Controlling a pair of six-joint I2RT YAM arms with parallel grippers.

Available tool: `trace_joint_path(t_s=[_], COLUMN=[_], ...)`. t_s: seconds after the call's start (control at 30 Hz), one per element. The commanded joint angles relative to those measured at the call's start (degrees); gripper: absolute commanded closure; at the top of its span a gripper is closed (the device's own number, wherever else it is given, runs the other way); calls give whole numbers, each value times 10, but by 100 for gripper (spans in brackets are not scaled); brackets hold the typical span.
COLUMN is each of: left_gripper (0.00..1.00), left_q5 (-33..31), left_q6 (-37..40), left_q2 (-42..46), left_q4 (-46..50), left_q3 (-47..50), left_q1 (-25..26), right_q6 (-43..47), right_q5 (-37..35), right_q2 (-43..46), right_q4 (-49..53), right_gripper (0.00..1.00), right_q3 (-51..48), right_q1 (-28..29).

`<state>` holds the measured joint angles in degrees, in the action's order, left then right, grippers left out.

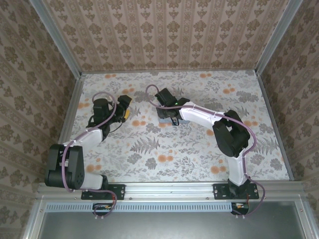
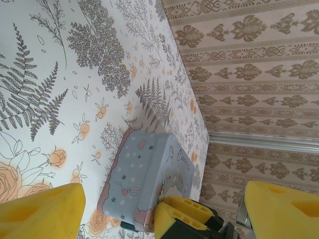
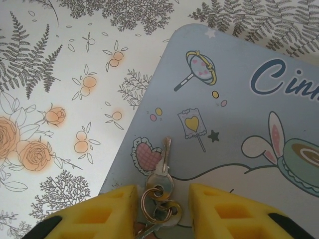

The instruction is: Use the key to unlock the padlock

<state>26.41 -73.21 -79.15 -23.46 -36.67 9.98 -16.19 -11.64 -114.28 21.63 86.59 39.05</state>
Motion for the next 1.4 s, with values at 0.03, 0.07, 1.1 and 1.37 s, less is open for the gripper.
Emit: trace_joint_path(t_s=[0.03,0.07,1.1,1.37], left_gripper=[15,15,13,17], left_q5=[4,3,13,17], left_q6=[13,13,25,-138], left_q2=[-5,-5,-23,-123], left_q4=[-1,-1,-12,-197], left_q3=[8,9,-59,-65], left_q1=[-5,-5,128,202], right_q6=[5,4,-185,-302], right_q5=[-9,-9,206,237], right_q2=[-11,-10,297,362], right_q4=[5,4,-229,-357], right_gripper=[74,77,100,100], right_q3=[-12,-13,-309,-409], right_q1=[-1,-1,-93,-108])
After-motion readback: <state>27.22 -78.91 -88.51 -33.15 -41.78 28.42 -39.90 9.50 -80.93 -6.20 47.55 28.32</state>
